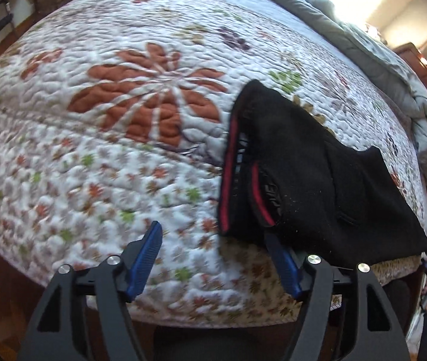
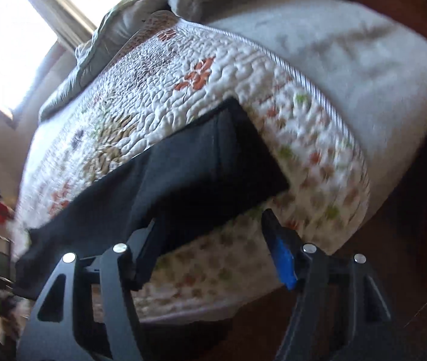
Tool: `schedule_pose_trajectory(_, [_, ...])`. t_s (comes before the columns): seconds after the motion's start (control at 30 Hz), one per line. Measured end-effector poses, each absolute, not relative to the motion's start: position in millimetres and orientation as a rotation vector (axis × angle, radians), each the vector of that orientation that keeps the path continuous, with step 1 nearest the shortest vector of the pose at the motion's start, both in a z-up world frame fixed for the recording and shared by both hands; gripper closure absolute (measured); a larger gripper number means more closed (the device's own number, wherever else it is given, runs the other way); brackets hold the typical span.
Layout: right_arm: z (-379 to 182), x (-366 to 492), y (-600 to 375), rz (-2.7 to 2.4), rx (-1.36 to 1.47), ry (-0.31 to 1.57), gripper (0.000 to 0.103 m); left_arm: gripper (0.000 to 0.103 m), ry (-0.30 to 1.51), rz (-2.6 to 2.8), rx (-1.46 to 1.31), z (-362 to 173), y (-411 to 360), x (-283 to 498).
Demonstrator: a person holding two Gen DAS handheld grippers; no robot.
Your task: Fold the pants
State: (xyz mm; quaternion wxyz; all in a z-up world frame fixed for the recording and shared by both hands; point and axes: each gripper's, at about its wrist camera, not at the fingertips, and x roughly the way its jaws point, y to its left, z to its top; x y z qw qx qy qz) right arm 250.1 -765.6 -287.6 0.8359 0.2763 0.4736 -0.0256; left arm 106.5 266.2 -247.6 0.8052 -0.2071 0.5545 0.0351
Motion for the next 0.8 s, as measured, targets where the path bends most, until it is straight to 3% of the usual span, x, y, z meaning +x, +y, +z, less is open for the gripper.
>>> schedule_pose_trajectory(0.23, [-292.8, 224.5, -774.0, 0.018, 0.980, 0.876, 0.031, 0.015, 1.025, 0.016, -0.717, -223.1, 273.0, 78.3])
schedule_pose_trajectory(0.3, [-295.1, 219.2, -778.0, 0.013, 1.106, 0.823, 0.026, 0.015, 0.996, 0.002, -0.736, -219.1, 266.9, 81.5])
schedule_pose_trajectory(0.57, [-291.8, 217.0, -776.7, 0.006, 1.148, 0.807, 0.026, 0.016, 1.006, 0.035, -0.813, -243.8, 257.1, 91.4])
schedule_pose_trajectory(0.6, [-294.3, 213.4, -779.9, 0.004, 1.161, 0.801, 0.026, 0.023, 1.009, 0.032, -0.812, -245.3, 255.8, 93.2])
schedule_pose_trajectory(0.63, [-293.6, 212.1, -782.1, -0.003, 1.181, 0.790, 0.025, 0.051, 1.019, 0.019, -0.816, -246.8, 254.0, 95.0])
schedule_pose_trajectory(0.73, [-288.9, 215.1, -790.3, -0.002, 1.216, 0.766, 0.023, 0.074, 1.069, 0.002, -0.802, -250.5, 245.8, 103.2])
schedule_pose_trajectory(0.8, [-285.4, 221.2, -793.3, -0.006, 1.209, 0.770, 0.023, 0.075, 1.087, 0.002, -0.789, -251.1, 242.0, 107.4])
